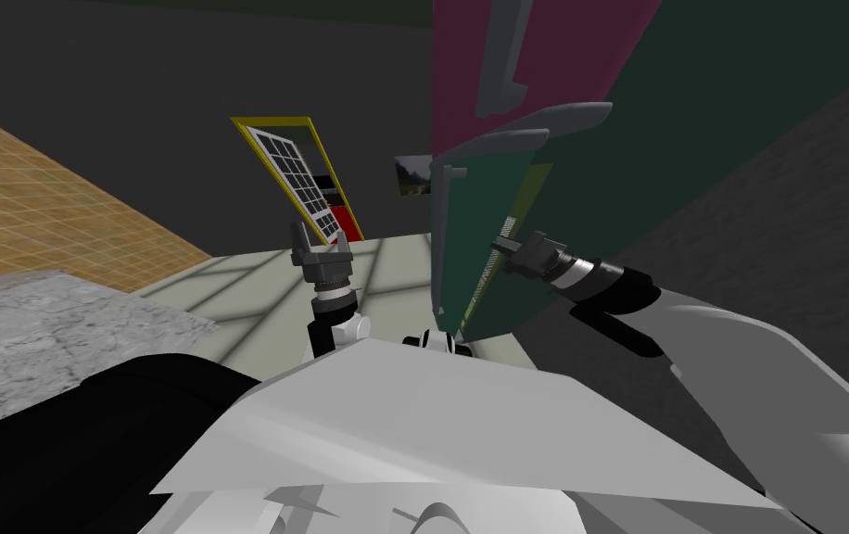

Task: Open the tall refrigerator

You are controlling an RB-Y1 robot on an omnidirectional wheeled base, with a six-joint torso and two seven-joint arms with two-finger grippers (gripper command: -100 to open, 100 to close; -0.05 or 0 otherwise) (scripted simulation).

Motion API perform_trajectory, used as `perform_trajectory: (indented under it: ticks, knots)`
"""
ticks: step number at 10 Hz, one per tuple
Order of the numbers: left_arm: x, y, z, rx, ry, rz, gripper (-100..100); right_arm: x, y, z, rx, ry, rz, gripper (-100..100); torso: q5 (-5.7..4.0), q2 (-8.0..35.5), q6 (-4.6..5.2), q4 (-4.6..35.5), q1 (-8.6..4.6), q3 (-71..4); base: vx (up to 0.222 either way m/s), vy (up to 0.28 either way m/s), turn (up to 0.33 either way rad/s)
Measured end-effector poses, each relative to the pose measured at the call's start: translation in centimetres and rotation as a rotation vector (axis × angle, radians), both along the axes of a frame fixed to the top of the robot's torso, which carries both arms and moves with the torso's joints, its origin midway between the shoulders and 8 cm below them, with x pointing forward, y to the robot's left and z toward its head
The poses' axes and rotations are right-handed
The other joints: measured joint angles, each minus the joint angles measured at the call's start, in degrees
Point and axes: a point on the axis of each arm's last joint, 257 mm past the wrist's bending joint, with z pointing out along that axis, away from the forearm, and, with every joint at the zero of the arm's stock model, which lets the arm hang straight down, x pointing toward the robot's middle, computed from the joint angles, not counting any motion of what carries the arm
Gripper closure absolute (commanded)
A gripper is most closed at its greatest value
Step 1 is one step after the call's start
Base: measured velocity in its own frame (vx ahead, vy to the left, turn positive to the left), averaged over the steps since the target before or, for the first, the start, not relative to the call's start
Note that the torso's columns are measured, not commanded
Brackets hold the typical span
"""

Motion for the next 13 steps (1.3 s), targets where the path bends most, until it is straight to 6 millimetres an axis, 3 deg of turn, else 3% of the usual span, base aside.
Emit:
perform_trajectory:
  ticks: [13]
  knots:
    - [0.0, 0.0, 0.0, 0.0, 0.0, 0.0, 0, 2.8, -3.2, 0.1, -0.359, -0.149, -0.126, -100, 0.37, -0.51, -0.47, 0.15, 0.54, -0.52, -0.008, 0.02, 0.009]
